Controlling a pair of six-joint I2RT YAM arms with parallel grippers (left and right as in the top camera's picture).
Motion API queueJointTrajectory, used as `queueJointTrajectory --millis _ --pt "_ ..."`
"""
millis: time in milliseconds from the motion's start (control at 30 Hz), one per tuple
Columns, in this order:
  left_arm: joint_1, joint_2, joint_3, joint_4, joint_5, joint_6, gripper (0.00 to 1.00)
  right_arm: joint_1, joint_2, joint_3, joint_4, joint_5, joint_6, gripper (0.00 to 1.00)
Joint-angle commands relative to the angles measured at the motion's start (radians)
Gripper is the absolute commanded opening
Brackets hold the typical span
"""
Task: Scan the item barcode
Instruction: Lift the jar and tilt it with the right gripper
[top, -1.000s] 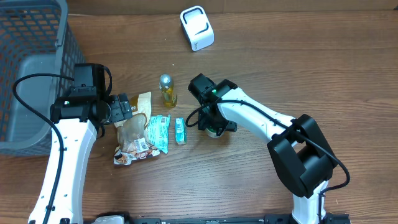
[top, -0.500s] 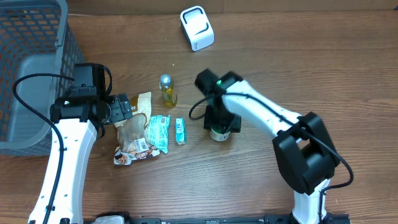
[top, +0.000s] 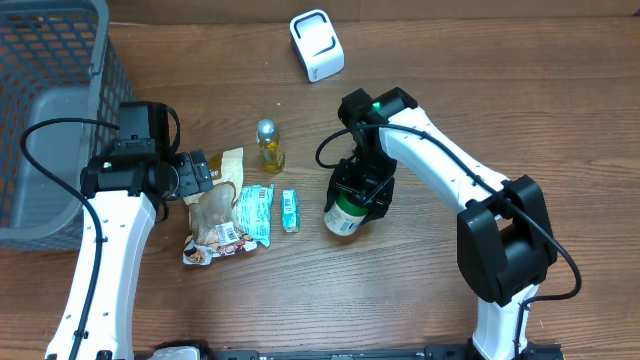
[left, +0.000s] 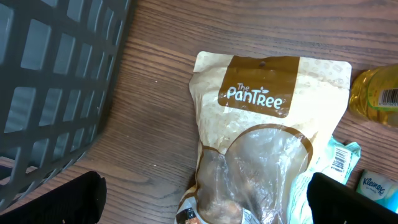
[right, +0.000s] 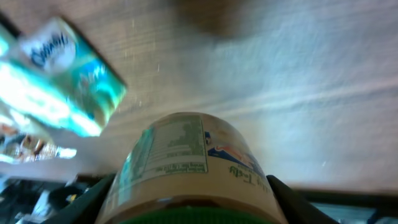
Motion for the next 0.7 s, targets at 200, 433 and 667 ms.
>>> queueJointTrajectory --millis 200,433,667 --pt "0.002 0.002 0.021 -0.001 0.004 0.015 1.0 -0.002 -0.011 0.021 -0.047 -0.264 0.003 0.37" --pt "0.002 0.002 0.021 -0.001 0.004 0.015 1.0 -0.002 -0.011 0.021 -0.054 -0.382 0.003 0.37" --pt "0.002 0.002 0.021 -0.002 0.004 0.015 1.0 -0.002 -0.011 0.021 -0.073 -0.39 0.003 0.37"
